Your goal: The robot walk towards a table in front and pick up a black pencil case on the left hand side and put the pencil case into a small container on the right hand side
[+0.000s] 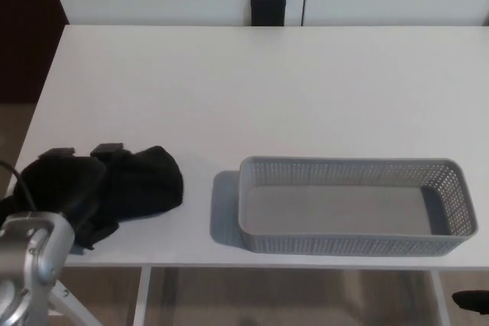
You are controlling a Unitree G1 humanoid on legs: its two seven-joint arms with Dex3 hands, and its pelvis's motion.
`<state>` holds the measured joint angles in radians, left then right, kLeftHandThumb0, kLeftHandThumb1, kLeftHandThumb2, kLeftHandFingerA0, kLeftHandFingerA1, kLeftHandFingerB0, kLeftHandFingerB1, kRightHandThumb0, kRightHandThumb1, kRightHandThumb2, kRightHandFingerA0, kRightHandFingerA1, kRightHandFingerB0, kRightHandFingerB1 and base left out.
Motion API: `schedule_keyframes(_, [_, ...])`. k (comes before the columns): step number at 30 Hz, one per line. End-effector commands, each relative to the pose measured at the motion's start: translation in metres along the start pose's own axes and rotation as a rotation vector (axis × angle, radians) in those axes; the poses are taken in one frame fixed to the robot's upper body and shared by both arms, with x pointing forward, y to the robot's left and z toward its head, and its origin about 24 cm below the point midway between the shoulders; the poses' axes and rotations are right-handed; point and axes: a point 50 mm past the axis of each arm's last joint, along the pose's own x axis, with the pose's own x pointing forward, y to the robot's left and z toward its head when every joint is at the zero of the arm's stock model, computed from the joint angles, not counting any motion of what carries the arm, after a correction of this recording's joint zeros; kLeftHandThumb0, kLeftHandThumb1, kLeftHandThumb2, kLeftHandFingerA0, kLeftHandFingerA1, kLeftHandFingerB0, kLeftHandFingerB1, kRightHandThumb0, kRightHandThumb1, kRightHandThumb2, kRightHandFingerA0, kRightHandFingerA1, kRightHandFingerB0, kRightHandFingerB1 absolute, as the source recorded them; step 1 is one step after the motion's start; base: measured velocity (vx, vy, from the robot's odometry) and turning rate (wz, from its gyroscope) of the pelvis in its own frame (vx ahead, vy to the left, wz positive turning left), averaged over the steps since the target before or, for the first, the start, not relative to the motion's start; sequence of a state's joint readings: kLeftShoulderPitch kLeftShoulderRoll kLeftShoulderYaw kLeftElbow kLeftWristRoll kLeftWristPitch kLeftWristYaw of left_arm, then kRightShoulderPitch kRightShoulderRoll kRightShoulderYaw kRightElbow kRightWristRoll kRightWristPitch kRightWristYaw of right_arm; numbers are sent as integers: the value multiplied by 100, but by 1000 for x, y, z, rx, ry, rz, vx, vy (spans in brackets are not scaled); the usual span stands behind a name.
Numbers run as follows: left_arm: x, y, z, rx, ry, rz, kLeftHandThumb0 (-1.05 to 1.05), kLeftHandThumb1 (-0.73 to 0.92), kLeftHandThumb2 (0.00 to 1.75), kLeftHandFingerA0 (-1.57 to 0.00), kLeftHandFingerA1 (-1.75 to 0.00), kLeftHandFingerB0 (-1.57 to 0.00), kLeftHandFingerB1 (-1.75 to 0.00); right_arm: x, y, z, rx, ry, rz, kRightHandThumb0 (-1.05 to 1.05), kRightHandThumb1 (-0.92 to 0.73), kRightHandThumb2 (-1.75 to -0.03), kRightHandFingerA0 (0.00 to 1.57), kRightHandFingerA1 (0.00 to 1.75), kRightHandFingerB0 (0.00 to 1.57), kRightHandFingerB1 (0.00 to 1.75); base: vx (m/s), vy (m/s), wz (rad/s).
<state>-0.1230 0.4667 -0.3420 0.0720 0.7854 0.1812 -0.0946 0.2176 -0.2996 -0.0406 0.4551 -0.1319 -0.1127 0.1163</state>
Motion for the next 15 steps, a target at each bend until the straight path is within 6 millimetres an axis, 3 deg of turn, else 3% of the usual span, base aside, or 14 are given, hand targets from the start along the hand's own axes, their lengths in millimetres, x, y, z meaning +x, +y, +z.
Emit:
schedule_keyframes(1, [-10,31,14,-193,-190,17,-23,92,72,-75,-149,-78,-65,2,-9,2,-41,1,-12,-30,-49,-54,60,44,62,44,0,0,0])
schedule_keyframes(2, [-12,50,15,-212,-216,51,-25,91,66,-78,-161,-80,-65,2,-9,2,-44,2,-9,-30,-49,-55,60,44,62,43,-21,5,6])
schedule_keyframes(3, [-12,51,15,-214,-217,50,-25,91,66,-78,-161,-80,-65,2,-9,1,-44,2,-9,-30,-49,-55,60,44,62,43,0,0,0])
schedule_keyframes(4, [-14,64,17,-224,-234,68,-25,87,68,-77,-167,-81,-67,2,-9,1,-40,4,-7,-30,-49,-55,60,44,62,43,0,0,0])
schedule_keyframes(6, [-15,69,18,-230,-244,72,-25,87,68,-77,-167,-81,-67,2,-9,1,-39,5,-6,-30,-49,-55,60,44,62,43,0,0,0])
schedule_keyframes(8, [-15,98,23,-244,-285,124,-24,84,65,-76,-167,-82,-69,1,-9,0,-47,15,5,-31,-51,-55,60,43,62,43,0,0,0])
schedule_keyframes(11, [-15,116,29,-220,-298,149,-20,82,64,-76,-166,-82,-70,1,-8,-1,-30,16,5,-31,-50,-56,59,44,63,44,0,0,0])
schedule_keyframes(15, [-13,150,53,-175,-344,191,-16,79,64,-79,-153,-84,-68,1,-8,-2,-34,20,3,-31,-50,-55,63,45,65,44,0,0,0])
